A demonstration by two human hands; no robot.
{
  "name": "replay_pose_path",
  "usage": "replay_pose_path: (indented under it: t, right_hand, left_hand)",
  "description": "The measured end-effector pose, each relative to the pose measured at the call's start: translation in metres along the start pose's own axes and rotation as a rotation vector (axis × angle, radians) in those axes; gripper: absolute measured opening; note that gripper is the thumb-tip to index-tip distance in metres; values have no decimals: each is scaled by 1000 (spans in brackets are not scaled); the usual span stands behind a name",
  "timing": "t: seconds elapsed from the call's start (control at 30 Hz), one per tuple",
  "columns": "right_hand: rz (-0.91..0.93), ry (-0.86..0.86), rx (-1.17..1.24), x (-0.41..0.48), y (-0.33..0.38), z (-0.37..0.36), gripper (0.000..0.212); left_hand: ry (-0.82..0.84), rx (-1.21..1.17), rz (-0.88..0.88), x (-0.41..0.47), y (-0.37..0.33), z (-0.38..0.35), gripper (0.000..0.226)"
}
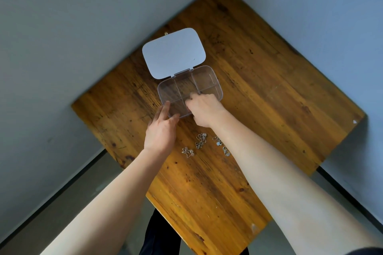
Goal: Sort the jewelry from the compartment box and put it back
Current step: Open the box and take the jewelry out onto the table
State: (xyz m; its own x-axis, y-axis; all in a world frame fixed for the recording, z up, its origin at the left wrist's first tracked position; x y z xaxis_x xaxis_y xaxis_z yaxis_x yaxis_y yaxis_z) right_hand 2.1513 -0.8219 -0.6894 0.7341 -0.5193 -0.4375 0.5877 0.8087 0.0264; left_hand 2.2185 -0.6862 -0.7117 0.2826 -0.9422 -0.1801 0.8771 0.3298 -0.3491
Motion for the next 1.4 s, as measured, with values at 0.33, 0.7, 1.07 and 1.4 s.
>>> replay_pose_path:
  t: [0.33,0.7,1.07,1.4]
  right_hand:
    - [-12,154,-30,15,3,8,16]
    - [-270,-92,765,-61,-45,29,15]
    - [-653,-39,1075,-113,-65,-51,28]
    - [-691,-45,905,-131,-55,-72,29]
  left_hand:
    - [23,11,22,0,-6,5,31]
    - [127,47,50,1,-12,14,40]
    - [152,138,26,2,-13,19,45]
    - [125,232,6,14,-4,26,32]
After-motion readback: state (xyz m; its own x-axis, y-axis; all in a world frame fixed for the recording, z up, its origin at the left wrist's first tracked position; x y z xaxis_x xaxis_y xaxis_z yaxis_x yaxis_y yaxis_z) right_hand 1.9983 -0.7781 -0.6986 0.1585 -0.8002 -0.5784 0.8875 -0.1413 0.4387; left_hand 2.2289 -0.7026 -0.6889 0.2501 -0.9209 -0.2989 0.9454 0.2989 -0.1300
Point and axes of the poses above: each hand's wrist, its own x-axis towards the middle knuckle, its own z-axis out of the back of the hand, y = z × x, the point moved 4 cm from there along x, towards the middle knuckle, and after that the axes turned 15 degrees about -z, right-handed, at the moved point
